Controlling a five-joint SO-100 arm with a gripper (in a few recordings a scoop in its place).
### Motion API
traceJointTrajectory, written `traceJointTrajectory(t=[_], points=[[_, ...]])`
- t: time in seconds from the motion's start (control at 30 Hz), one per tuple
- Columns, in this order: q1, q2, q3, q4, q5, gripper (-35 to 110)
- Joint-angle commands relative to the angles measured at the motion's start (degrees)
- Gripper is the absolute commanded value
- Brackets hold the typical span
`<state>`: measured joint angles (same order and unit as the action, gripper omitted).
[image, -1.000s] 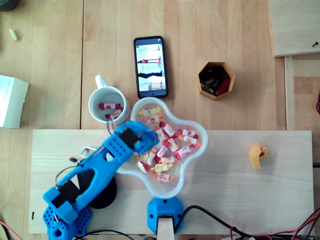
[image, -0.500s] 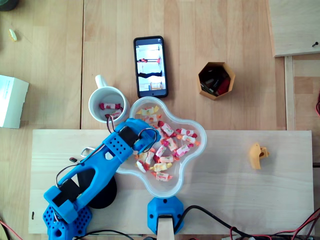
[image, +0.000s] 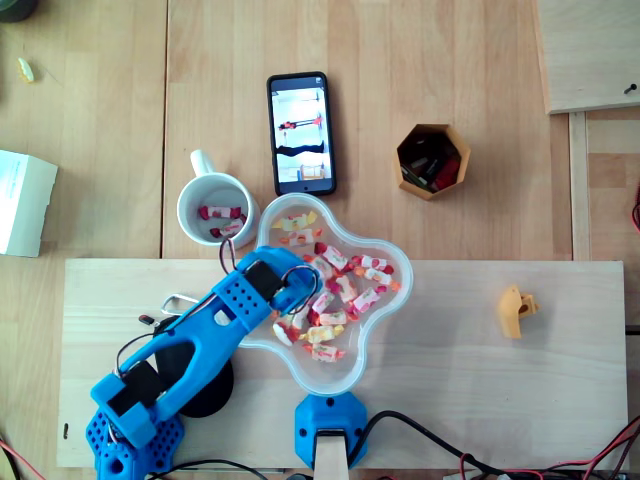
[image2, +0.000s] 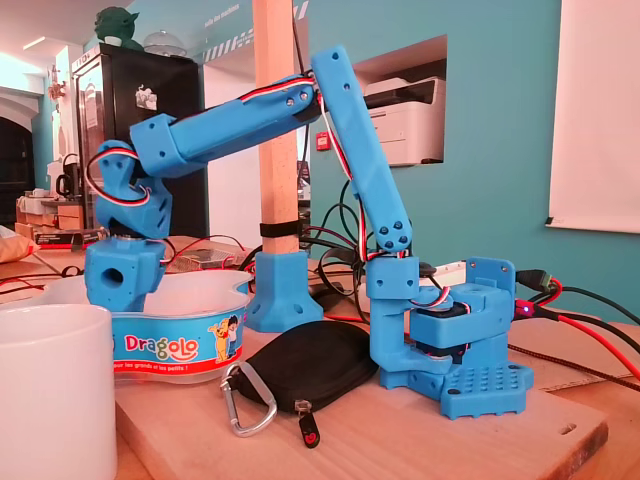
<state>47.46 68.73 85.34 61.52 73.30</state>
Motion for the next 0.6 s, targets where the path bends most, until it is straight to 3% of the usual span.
traceJointTrajectory(t=[0.0, 0.3, 0.57], points=[[1.05, 2.20, 0.00, 0.44, -0.18, 23], [0.97, 2.20, 0.18, 0.44, -0.26, 22], [1.05, 2.11, 0.18, 0.44, -0.26, 5]])
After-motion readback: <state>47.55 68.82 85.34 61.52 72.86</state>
